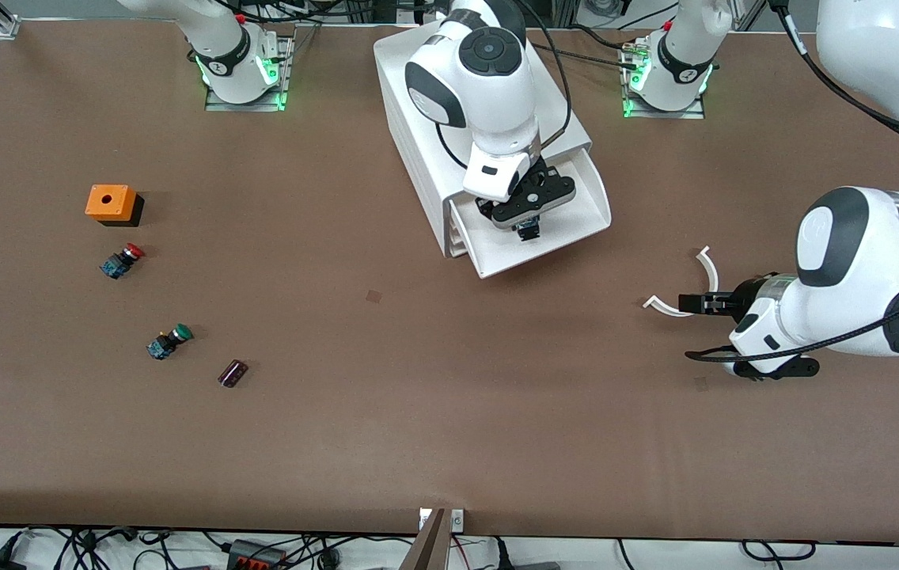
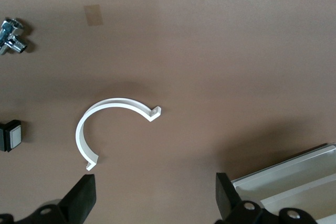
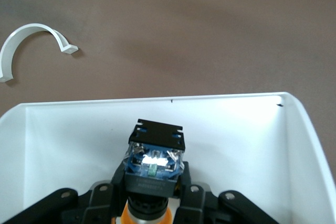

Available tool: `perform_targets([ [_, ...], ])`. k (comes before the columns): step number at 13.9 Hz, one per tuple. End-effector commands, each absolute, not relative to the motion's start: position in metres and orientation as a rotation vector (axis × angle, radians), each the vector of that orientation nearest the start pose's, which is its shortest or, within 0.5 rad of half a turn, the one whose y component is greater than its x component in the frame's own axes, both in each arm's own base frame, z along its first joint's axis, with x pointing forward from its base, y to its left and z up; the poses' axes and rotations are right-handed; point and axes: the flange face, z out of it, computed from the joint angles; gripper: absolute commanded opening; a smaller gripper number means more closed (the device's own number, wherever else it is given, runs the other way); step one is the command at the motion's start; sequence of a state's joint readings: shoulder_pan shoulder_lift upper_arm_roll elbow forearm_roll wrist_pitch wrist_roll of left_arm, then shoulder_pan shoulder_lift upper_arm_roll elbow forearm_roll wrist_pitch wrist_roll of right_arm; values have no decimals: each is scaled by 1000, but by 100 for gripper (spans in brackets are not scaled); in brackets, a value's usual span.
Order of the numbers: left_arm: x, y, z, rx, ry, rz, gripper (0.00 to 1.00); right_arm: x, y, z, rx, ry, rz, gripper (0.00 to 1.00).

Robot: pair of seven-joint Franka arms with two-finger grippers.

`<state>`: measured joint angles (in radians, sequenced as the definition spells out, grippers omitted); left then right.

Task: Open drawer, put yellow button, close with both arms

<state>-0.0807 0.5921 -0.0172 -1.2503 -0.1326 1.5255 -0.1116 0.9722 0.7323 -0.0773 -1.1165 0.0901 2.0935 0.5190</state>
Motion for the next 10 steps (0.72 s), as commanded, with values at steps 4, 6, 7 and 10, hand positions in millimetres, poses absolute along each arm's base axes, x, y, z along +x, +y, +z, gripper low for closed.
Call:
perform_targets([
  [4,686,-89,404,-3158,-177,497,100,466,618,403,-2956,-529,-204,100],
  [6,685,-91,404,-3156,-187,500,100,465,614,430,-2972,-534,-184,100],
  [7,685,-92,404,-3156,-185,503,100,466,610,447,-2984,-532,-172,100],
  [10,680,-104,407,-3143,-235,502,100,488,572,489,-3055,-455,-175,100],
])
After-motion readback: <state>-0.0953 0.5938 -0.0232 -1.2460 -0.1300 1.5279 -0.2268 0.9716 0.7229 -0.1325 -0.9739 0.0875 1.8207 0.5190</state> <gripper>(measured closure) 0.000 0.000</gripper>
